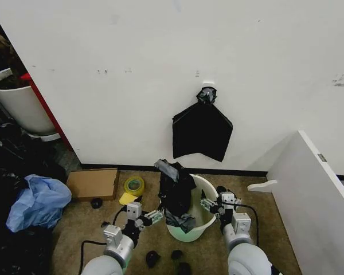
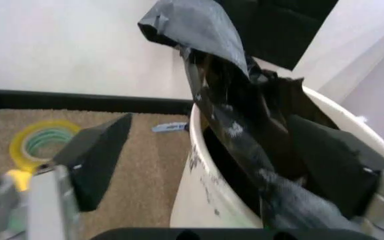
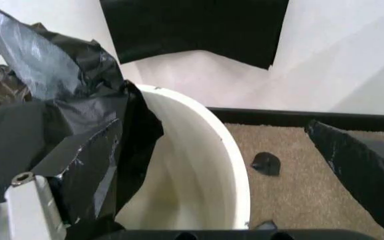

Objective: Place the garbage bag over the trash bin.

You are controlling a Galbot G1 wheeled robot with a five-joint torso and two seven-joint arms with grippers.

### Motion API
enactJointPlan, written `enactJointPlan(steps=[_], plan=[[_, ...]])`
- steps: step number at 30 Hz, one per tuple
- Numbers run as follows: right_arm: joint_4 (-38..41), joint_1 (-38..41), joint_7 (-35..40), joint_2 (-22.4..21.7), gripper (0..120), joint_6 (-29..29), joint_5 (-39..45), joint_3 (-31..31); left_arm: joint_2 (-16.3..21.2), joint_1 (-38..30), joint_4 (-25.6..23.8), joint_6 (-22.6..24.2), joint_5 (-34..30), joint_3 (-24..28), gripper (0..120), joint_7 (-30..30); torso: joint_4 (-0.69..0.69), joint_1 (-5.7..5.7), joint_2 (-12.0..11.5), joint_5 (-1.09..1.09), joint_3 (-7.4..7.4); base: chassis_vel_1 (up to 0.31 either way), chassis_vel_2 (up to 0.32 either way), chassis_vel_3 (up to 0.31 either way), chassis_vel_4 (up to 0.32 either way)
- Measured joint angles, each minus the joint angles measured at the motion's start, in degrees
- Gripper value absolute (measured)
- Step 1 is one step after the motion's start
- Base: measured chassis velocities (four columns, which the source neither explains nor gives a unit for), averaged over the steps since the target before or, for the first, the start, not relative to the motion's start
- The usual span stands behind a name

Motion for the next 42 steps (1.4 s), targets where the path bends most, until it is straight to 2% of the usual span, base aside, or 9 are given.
enactJointPlan(steps=[10,11,15,18,19,24,30,36,42], plan=[[0.90,-0.28,0.64,0.12,100,0.08,2.80,-0.07,-4.52,-3.35,4.26,0.15,-1.09,2.41,50,-0.92,0.00,0.00,0.00,0.00,0.00,0.000,0.000,0.000,0.000],[0.90,-0.28,0.64,0.12,100,0.08,2.80,-0.07,-4.52,-3.35,4.26,0.15,-1.09,2.41,50,-0.92,0.00,0.00,0.00,0.00,0.00,0.000,0.000,0.000,0.000],[0.91,-0.22,0.65,-0.13,100,0.11,2.83,-0.07,-5.26,-3.53,4.91,0.22,-0.91,2.30,32,-1.76,0.00,0.00,0.00,0.00,0.00,0.000,0.000,0.000,0.000],[0.64,-0.03,0.65,-0.07,100,0.18,2.76,-0.16,-5.71,-4.06,5.48,0.04,-0.54,2.16,21,-2.29,0.00,0.00,0.00,-0.01,0.00,0.000,0.000,0.000,0.000],[0.64,-0.03,0.65,-0.07,100,0.18,2.76,-0.16,-5.71,-4.06,5.48,0.04,-0.54,2.16,21,-2.29,0.00,0.00,0.00,-0.01,0.00,0.000,0.000,0.000,0.000],[0.41,0.17,0.75,-0.05,100,0.18,2.77,-0.41,-5.91,-4.60,6.34,0.15,-0.83,2.22,0,-2.37,0.00,0.00,0.00,-0.01,0.00,0.000,0.000,0.000,0.000],[0.16,0.29,0.85,-0.18,100,0.18,2.83,-0.37,-6.10,-4.79,6.82,0.19,-1.10,1.88,0,-2.50,0.00,0.00,0.00,0.00,0.00,0.000,0.000,0.000,0.000],[0.16,0.62,0.89,0.04,100,0.19,3.02,-0.80,-5.49,-2.58,6.93,-0.29,-1.47,-1.32,0,-2.59,0.00,0.00,0.00,0.00,0.00,0.000,0.000,0.000,0.000],[0.40,1.00,0.89,0.01,100,0.11,3.60,-1.04,-5.66,-1.89,9.45,-1.09,-1.59,-2.45,0,-2.29,0.00,0.00,0.00,0.00,0.00,0.000,0.000,0.000,0.000]])
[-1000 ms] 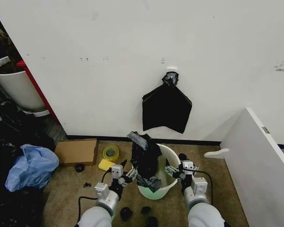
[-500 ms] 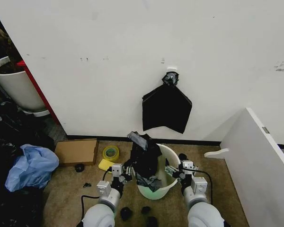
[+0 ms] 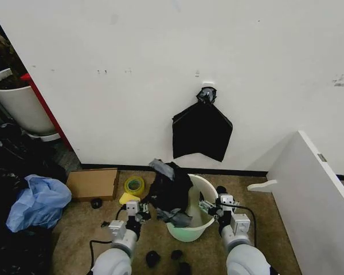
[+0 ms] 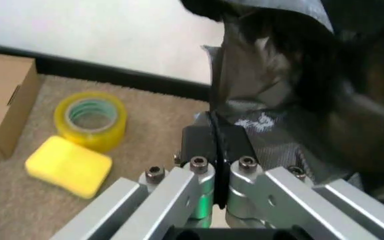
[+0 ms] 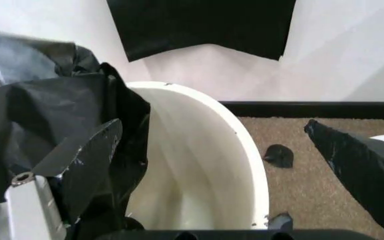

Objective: Place the garbage bag over the trash bin.

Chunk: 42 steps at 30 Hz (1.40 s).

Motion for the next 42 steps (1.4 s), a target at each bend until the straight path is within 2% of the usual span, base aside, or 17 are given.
enactJointPlan(steps=[6,11,13,14,21,22,27,31,33,37,42], plan=[[0.41,-0.54,0.15,-0.07,100,-0.06,0.08,0.30,-3.20,-3.23,5.60,0.47,0.57,1.27,0,0.11,-0.01,0.00,0.00,-0.01,0.00,0.000,0.000,0.000,0.000],[0.69,-1.12,0.19,-0.07,100,0.05,-0.14,0.64,-3.35,-3.20,5.43,1.17,0.64,1.33,3,-0.11,-0.01,0.00,0.00,-0.01,0.00,0.000,0.000,0.000,0.000],[0.77,-1.20,0.19,0.03,100,0.12,-0.30,0.68,-2.67,-2.23,3.75,1.55,0.70,0.94,12,-0.36,-0.01,0.00,0.00,-0.01,0.00,0.000,0.000,0.000,0.000],[0.77,-1.20,0.19,0.03,100,0.12,-0.30,0.68,-2.67,-2.23,3.75,1.55,0.70,0.94,12,-0.36,-0.01,0.00,0.00,-0.01,0.00,0.000,0.000,0.000,0.000],[0.77,-0.99,0.16,0.32,100,0.20,-0.58,0.24,1.68,4.11,-4.97,2.45,2.13,-2.40,41,-1.40,0.00,0.00,0.00,0.00,0.00,0.000,0.000,0.000,0.000],[0.77,-0.99,0.16,0.32,100,0.20,-0.58,0.24,1.68,4.11,-4.97,2.45,2.13,-2.40,41,-1.40,0.00,0.00,0.00,0.00,0.00,0.000,0.000,0.000,0.000],[1.54,-1.77,0.15,0.38,100,0.23,-0.94,0.62,4.05,8.20,-12.56,2.74,2.36,-3.30,63,-1.88,0.00,0.00,0.00,0.00,-0.01,0.000,0.000,0.000,0.000],[1.94,-2.15,0.17,0.33,100,0.23,-0.98,0.77,4.49,7.97,-15.77,4.30,2.04,-2.26,74,-1.87,0.00,0.00,0.00,0.02,-0.01,0.000,0.000,0.000,0.000],[2.25,-2.41,0.28,0.46,100,0.22,-0.97,0.82,4.17,6.13,-15.55,5.73,1.77,-0.55,82,-2.06,0.00,0.00,0.00,-0.01,-0.01,0.000,0.000,0.000,0.000],[3.22,-3.19,0.49,0.58,100,0.04,-0.73,1.38,3.53,1.00,-11.46,7.81,-0.12,2.00,97,-3.40,-0.01,0.00,0.00,-0.01,0.00,0.000,0.000,0.000,0.000],[3.39,-3.41,0.95,0.61,100,-0.24,-0.45,2.00,2.96,-4.14,-8.03,9.32,-2.12,5.18,100,-5.17,-0.01,0.00,0.00,-0.01,0.00,0.000,0.000,0.000,0.000]])
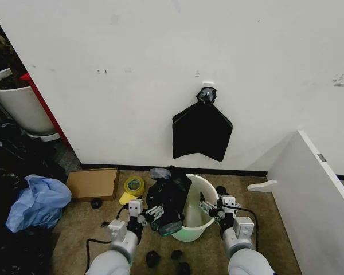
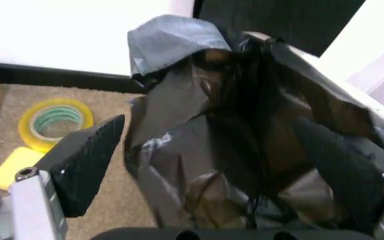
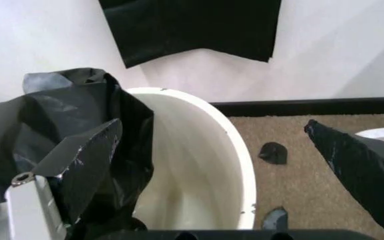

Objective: Place the garbage bag over the trash bin.

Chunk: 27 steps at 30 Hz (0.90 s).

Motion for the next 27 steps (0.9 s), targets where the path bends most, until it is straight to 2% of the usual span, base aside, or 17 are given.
enactJointPlan(steps=[11,13,17,25,27], plan=[[-0.48,0.22,0.51,0.69,100,-0.29,0.34,0.21,-1.73,-10.20,6.71,3.19,-7.54,2.79,100,-2.15,0.00,0.00,0.00,0.01,0.00,0.000,0.000,0.000,0.000],[-0.54,0.28,0.55,0.78,100,-0.30,0.41,0.23,-2.05,-12.34,8.09,4.94,-9.23,3.67,98,-2.89,0.00,0.00,0.00,0.00,0.00,0.000,0.000,0.000,0.000],[-0.58,0.28,0.60,0.82,100,-0.30,0.47,0.24,-3.06,-15.56,10.89,6.29,-9.56,5.88,96,-3.25,0.00,0.00,0.00,0.01,0.00,0.000,0.000,0.000,0.000],[-0.34,0.29,0.76,0.47,100,-0.34,0.77,0.35,-3.70,-16.86,11.51,8.76,-11.50,7.49,95,-4.49,0.00,0.00,0.00,0.00,0.00,0.000,0.000,0.000,0.000],[-0.33,0.32,0.86,0.32,100,-0.37,0.85,0.42,-3.67,-16.87,10.91,10.92,-14.21,7.60,90,-6.21,0.01,0.00,0.00,0.01,0.00,0.000,0.000,0.000,0.000]])
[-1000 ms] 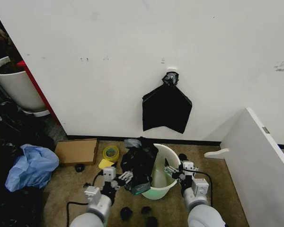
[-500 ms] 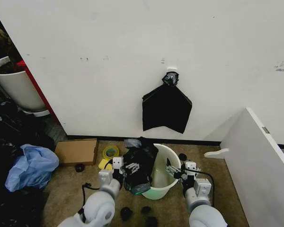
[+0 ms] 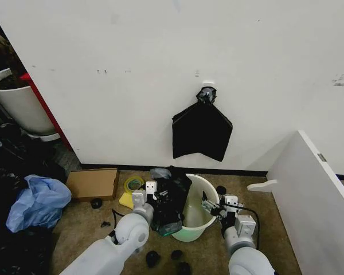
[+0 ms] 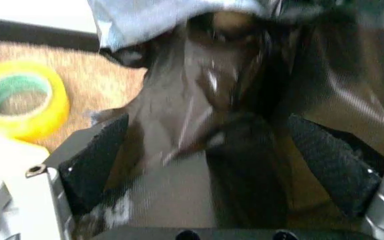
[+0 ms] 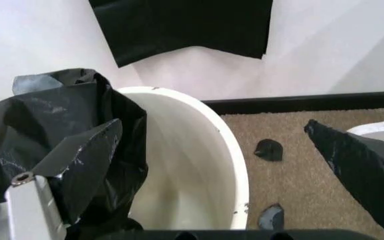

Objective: Place the garbage bag over the trash bin.

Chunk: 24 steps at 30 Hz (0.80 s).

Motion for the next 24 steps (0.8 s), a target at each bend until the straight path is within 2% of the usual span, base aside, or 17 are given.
enactJointPlan(steps=[5,7,11,13,15,17,24], plan=[[0.23,-0.03,0.14,0.00,100,-0.05,0.03,-0.01,-0.80,-1.13,1.06,1.78,-2.55,0.38,73,-1.74,0.00,0.00,0.00,0.00,0.00,0.000,0.000,0.000,0.000],[0.29,-0.05,0.16,0.04,100,-0.06,0.02,-0.01,-1.08,-1.48,1.37,2.14,-2.78,0.58,69,-2.22,-0.01,0.00,0.00,0.00,0.00,0.000,0.000,0.000,0.000],[0.30,-0.12,0.22,0.11,100,-0.07,-0.11,-0.01,-1.31,-1.95,1.85,2.78,-2.86,1.32,50,-3.74,0.00,0.00,0.00,0.00,0.00,0.000,0.000,0.000,0.000],[0.30,-0.13,0.24,0.14,100,-0.06,-0.15,0.02,-1.32,-2.05,1.94,3.20,-2.91,1.54,41,-4.41,0.00,0.00,0.00,0.00,0.00,0.000,0.000,0.000,0.000],[0.30,-0.13,0.25,0.17,100,-0.05,-0.16,0.04,-1.30,-2.11,1.93,3.47,-3.13,1.63,39,-4.79,0.00,0.00,0.00,-0.01,0.00,0.000,0.000,0.000,0.000],[0.38,-0.13,0.28,0.30,100,-0.05,-0.21,0.05,-1.18,-2.37,1.93,3.90,-3.50,1.91,28,-5.57,0.00,0.00,0.00,0.00,0.00,0.000,0.000,0.000,0.000],[1.03,-0.39,0.32,0.28,100,-0.04,-0.48,0.00,-1.69,-2.82,2.78,1.58,-3.49,2.00,6,-5.85,-0.01,0.00,0.00,-0.01,0.00,0.000,0.000,0.000,0.000]])
